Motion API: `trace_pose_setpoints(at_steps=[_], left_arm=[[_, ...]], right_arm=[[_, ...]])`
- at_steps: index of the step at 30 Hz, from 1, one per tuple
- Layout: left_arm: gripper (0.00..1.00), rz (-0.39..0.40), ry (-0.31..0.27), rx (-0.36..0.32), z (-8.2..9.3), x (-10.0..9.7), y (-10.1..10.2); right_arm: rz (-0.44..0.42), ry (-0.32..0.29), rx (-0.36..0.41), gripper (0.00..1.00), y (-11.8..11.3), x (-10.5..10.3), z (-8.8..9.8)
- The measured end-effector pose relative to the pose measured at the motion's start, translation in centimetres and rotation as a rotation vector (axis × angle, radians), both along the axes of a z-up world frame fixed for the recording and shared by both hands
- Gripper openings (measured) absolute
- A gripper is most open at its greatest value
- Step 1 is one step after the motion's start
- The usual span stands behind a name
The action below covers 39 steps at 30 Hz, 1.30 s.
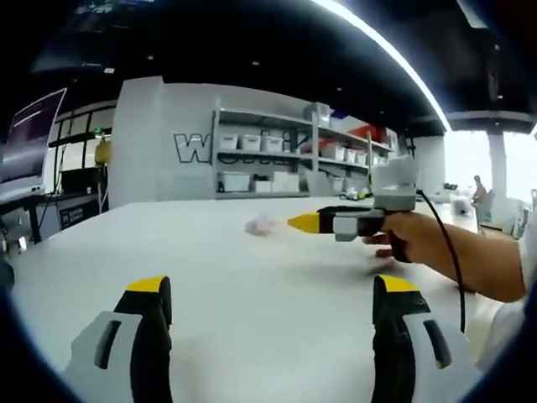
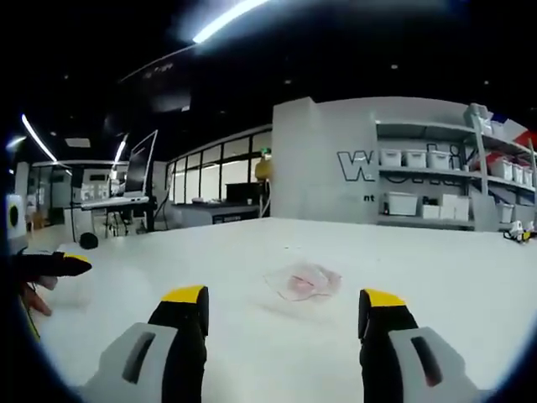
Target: Open the resealable bag by pulling the two sides of the seal apart until the entire bag opening is separated and visibly accessible.
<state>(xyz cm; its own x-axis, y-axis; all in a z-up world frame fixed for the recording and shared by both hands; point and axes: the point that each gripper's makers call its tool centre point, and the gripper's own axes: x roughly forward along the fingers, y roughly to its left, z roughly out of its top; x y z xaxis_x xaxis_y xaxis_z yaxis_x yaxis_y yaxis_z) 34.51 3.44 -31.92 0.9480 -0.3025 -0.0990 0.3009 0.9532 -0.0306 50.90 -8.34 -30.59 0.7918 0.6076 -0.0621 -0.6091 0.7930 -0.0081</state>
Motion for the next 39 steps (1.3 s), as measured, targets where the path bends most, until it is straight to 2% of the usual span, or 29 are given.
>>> trace_pose_setpoints(at_steps=[39], left_arm=[[0.93, -0.017, 0.026, -0.011, -0.61, -0.19, -0.16]], right_arm=[[-0.011, -0.004, 0.006, 0.72, -1.01, -0.67, 0.28]])
